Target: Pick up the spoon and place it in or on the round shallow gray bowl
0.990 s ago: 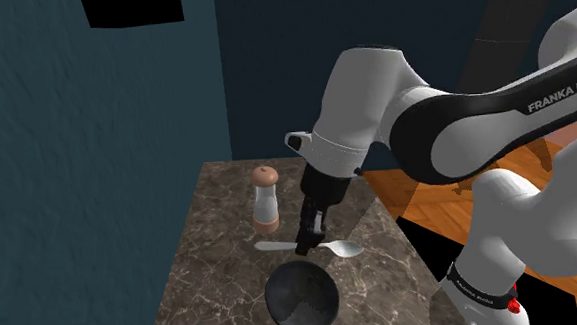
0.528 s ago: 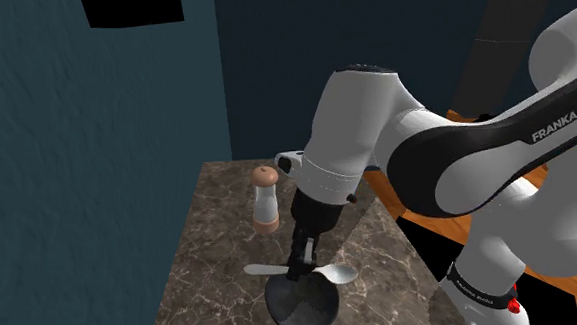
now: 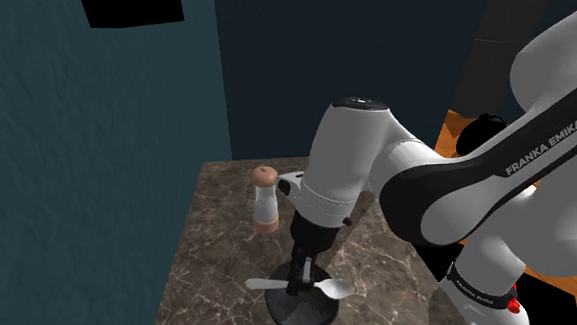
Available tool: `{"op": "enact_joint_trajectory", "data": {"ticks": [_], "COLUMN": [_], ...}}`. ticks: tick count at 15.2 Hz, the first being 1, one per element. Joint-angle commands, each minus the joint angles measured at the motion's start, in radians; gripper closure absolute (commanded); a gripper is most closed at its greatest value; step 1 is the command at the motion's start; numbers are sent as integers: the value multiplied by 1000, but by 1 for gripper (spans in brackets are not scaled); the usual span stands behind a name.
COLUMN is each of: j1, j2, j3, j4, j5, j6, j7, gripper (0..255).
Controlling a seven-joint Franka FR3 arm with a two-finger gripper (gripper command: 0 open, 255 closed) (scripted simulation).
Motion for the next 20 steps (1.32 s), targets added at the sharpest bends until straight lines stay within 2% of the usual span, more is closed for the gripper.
{"op": "enact_joint_trajectory", "data": {"ticks": [1, 2, 10, 11, 16, 20], "j1": [1, 1, 1, 1, 1, 4], "j2": [14, 31, 31, 31, 31, -86], "j3": [3, 6, 6, 6, 6, -24], "j4": [-17, -29, -29, -29, -29, 6], "j5": [3, 5, 5, 5, 5, 6], "j6": [32, 60, 59, 59, 59, -92], "j7": [-4, -6, -6, -6, -6, -11], "gripper": [255, 255, 255, 0, 0, 0]}}
